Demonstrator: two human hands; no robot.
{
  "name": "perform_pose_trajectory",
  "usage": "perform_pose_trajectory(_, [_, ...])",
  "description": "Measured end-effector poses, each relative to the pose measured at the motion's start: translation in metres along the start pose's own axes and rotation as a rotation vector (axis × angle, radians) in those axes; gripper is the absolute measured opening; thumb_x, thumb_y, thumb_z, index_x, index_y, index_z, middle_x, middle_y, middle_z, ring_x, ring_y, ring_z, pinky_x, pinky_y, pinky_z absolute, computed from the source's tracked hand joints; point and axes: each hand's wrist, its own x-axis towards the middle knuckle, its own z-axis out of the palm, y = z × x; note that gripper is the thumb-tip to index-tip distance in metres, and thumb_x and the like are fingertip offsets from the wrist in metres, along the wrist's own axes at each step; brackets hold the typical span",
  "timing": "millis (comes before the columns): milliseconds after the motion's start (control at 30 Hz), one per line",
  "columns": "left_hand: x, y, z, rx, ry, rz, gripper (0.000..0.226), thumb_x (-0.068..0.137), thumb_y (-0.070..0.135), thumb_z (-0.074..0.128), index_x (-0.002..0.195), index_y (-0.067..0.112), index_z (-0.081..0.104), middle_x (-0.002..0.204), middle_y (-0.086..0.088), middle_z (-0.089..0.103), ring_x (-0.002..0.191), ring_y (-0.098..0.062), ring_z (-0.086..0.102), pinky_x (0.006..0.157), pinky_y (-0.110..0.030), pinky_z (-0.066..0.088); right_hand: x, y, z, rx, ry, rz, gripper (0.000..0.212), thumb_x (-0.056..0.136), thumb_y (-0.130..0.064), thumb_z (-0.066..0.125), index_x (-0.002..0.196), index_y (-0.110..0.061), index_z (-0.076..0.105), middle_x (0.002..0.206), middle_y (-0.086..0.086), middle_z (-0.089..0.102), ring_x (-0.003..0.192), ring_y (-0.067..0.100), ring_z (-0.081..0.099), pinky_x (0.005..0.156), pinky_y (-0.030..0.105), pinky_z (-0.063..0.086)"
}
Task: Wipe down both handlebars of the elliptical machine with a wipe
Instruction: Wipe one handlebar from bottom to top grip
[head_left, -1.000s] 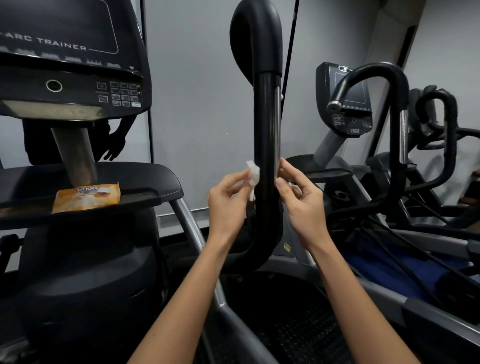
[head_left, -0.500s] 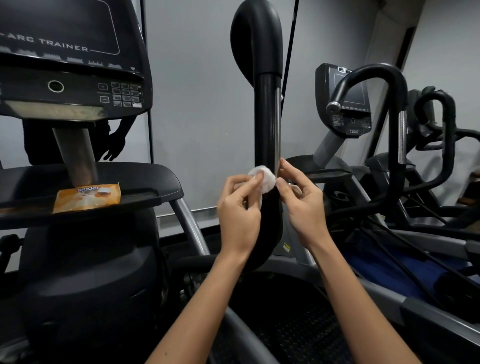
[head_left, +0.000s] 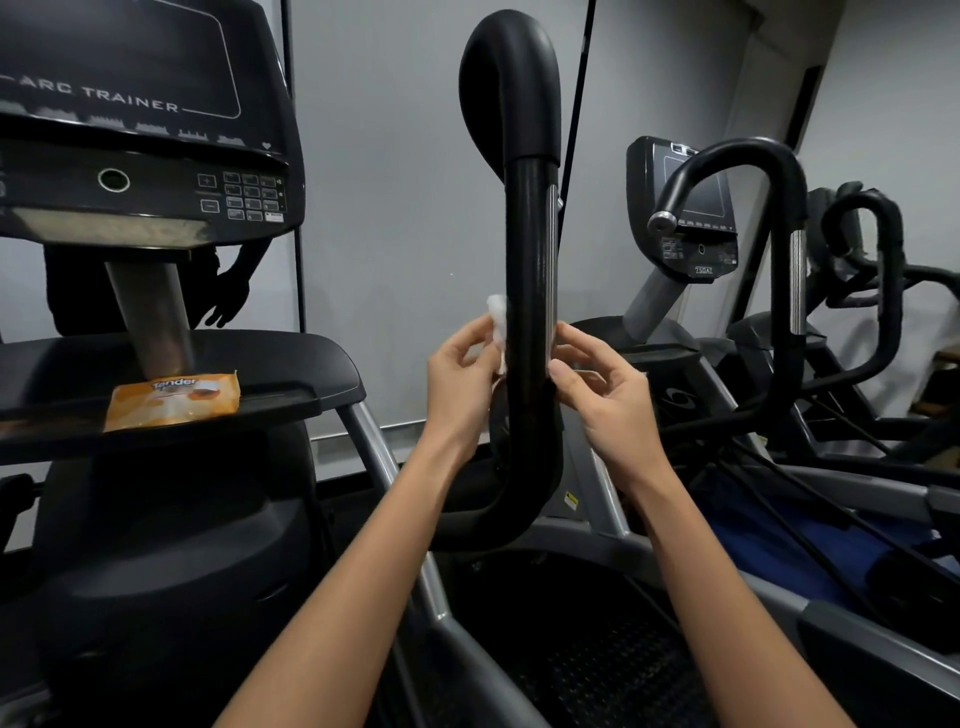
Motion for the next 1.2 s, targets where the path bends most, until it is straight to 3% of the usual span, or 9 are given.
perform_pose_trajectory(100, [-0.020, 0.001, 0.000, 0.311, 0.111, 0.308, 0.024, 0.092, 0.009, 0.056, 0.113, 0.018, 0.064, 0.104, 0.006, 0.053, 0.087, 0.000, 0.055, 0.075, -0.012, 0.047, 0.006, -0.003, -0.003, 0.020, 0.031, 0.013, 0.025, 0.093, -0.006, 0.053, 0.109, -0.022, 0.062, 0.093, 0.001, 0.068, 0.083, 0.009, 0.066, 0.079, 0.027, 0.054])
perform_pose_trajectory(233, [-0.030, -0.013, -0.002, 0.770, 0.044, 0.727, 0.035, 0.090, 0.004, 0.053, 0.125, 0.010, 0.059, 0.116, -0.006, 0.048, 0.093, -0.009, 0.049, 0.082, -0.022, 0.046, 0.016, -0.009, -0.002, 0.104, 0.045, 0.047, 0.024, 0.099, -0.008, 0.041, 0.113, -0.019, 0.056, 0.092, 0.005, 0.063, 0.072, 0.005, 0.065, 0.066, 0.017, 0.051])
perform_pose_trajectory(333, [-0.006, 0.000, -0.002, 0.776, 0.087, 0.753, 0.033, 0.091, 0.008, 0.053, 0.123, 0.006, 0.060, 0.105, -0.013, 0.057, 0.086, -0.013, 0.052, 0.074, -0.029, 0.047, 0.019, -0.010, 0.002, 0.043, 0.002, 0.029, 0.028, 0.097, -0.010, 0.046, 0.121, -0.021, 0.053, 0.087, -0.001, 0.063, 0.074, 0.002, 0.063, 0.069, 0.019, 0.051])
perform_pose_trajectory(433, [0.016, 0.024, 0.000, 0.722, 0.088, 0.793, 0.031, 0.093, 0.009, 0.053, 0.123, 0.005, 0.059, 0.096, -0.001, 0.055, 0.081, -0.005, 0.049, 0.072, -0.031, 0.050, 0.021, -0.007, 0.003, -0.011, -0.024, -0.009, 0.032, 0.094, -0.010, 0.052, 0.123, -0.025, 0.053, 0.089, -0.003, 0.065, 0.076, 0.004, 0.062, 0.073, 0.023, 0.052])
perform_pose_trajectory(633, [-0.019, -0.019, -0.017, 0.727, 0.005, 0.819, 0.031, 0.091, 0.008, 0.053, 0.119, 0.020, 0.059, 0.108, -0.003, 0.053, 0.091, -0.003, 0.052, 0.082, -0.011, 0.044, 0.021, 0.000, 0.003, -0.028, -0.012, -0.020, 0.038, 0.091, -0.010, 0.057, 0.127, -0.020, 0.053, 0.092, 0.002, 0.064, 0.079, 0.010, 0.061, 0.076, 0.027, 0.051])
perform_pose_trajectory(733, [-0.028, -0.026, -0.018, 0.684, 0.009, 0.801, 0.028, 0.091, 0.006, 0.052, 0.117, 0.012, 0.064, 0.106, -0.002, 0.053, 0.092, 0.004, 0.050, 0.086, -0.008, 0.043, 0.021, 0.000, 0.004, -0.014, -0.008, -0.029, 0.038, 0.092, -0.009, 0.056, 0.129, -0.017, 0.053, 0.103, 0.009, 0.063, 0.080, 0.010, 0.062, 0.075, 0.024, 0.052])
perform_pose_trajectory(933, [0.019, 0.021, 0.006, 0.727, 0.080, 0.827, 0.033, 0.088, -0.002, 0.053, 0.118, 0.005, 0.063, 0.107, -0.015, 0.056, 0.091, -0.009, 0.052, 0.082, -0.013, 0.043, 0.020, -0.003, 0.004, -0.015, -0.013, -0.038, 0.037, 0.092, -0.008, 0.055, 0.129, -0.014, 0.053, 0.103, 0.011, 0.063, 0.081, 0.011, 0.062, 0.073, 0.023, 0.053])
perform_pose_trajectory(1067, [0.011, 0.008, 0.000, 0.730, 0.076, 0.858, 0.031, 0.091, 0.002, 0.050, 0.118, 0.007, 0.064, 0.110, -0.011, 0.057, 0.096, -0.016, 0.055, 0.087, -0.021, 0.045, 0.021, -0.002, 0.002, -0.016, -0.020, -0.024, 0.036, 0.091, -0.010, 0.057, 0.126, -0.020, 0.054, 0.101, 0.010, 0.065, 0.079, 0.009, 0.063, 0.073, 0.023, 0.053])
perform_pose_trajectory(1200, [-0.020, -0.024, -0.014, 0.723, 0.012, 0.877, 0.031, 0.090, 0.004, 0.051, 0.118, 0.014, 0.061, 0.113, 0.001, 0.052, 0.101, -0.019, 0.056, 0.092, -0.018, 0.045, 0.020, -0.003, 0.002, -0.001, -0.016, -0.020, 0.035, 0.091, -0.010, 0.057, 0.120, -0.029, 0.053, 0.092, 0.001, 0.063, 0.070, 0.002, 0.061, 0.069, 0.018, 0.050])
